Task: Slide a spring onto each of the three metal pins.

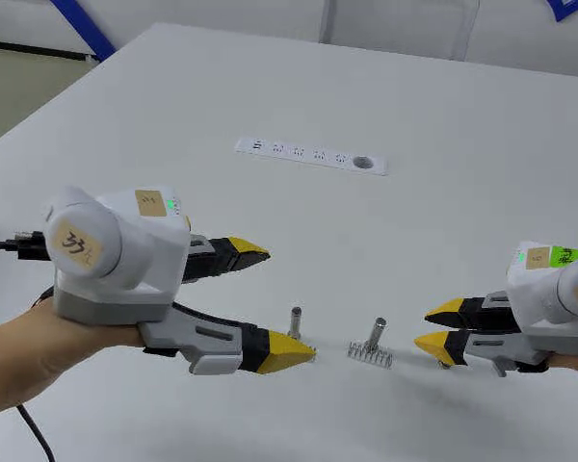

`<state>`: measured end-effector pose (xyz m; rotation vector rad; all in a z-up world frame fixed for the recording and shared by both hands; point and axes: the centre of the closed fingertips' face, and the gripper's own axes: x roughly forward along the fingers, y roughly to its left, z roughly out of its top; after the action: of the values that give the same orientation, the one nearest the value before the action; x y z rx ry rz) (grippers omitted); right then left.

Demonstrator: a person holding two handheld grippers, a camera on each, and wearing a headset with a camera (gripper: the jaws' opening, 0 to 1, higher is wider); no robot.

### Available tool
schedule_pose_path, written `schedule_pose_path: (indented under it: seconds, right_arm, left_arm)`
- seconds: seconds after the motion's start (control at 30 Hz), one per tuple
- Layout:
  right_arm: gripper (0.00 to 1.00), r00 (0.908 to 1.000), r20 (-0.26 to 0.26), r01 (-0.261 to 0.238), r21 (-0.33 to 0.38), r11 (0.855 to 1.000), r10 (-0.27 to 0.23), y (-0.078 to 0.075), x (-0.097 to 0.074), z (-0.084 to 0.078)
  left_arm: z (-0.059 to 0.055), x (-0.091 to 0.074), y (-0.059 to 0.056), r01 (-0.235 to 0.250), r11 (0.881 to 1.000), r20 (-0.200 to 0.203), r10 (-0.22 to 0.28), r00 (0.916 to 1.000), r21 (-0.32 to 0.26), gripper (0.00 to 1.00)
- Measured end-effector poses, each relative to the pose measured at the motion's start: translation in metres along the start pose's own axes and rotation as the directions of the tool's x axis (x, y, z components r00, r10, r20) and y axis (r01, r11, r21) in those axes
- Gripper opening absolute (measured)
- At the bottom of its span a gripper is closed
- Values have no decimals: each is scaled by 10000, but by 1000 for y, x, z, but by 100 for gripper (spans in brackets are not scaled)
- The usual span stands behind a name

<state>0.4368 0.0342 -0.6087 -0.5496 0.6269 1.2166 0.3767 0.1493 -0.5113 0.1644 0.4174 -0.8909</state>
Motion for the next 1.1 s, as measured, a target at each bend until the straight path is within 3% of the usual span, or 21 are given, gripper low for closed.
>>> schedule_pose_path:
  seconds: [0.1, 0.2, 0.33, 0.73, 1.1]
  right_arm:
    - [20, 9997, -171, 188, -474, 9987, -196, 0, 6, -1]
    - [20, 9998, -161, -102, -192, 9998, 99, 7, 12, 0]
    - [20, 9986, -409, -339, -331, 9989, 325, 14, 22, -4]
    - [20, 9920, -1041, -777, -507, 9957, 721, 16, 46, -15]
    - [19, 9836, -1440, -1127, -222, 9934, 1083, 18, 56, -25]
  left_arm:
    - [-1, -1, 1, -13, 10000, 4, 13, 10000, -16, 70]
    - [-3, -2, 4, -56, 10000, -17, 55, 10000, -79, 70]
    - [-5, -3, 6, -97, 9998, -21, 96, 10000, -157, 70]
    - [-21, -10, 16, -327, 9984, -223, 318, 9992, -456, 69]
    - [-21, -17, 20, -513, 9963, -122, 506, 9986, -689, 69]
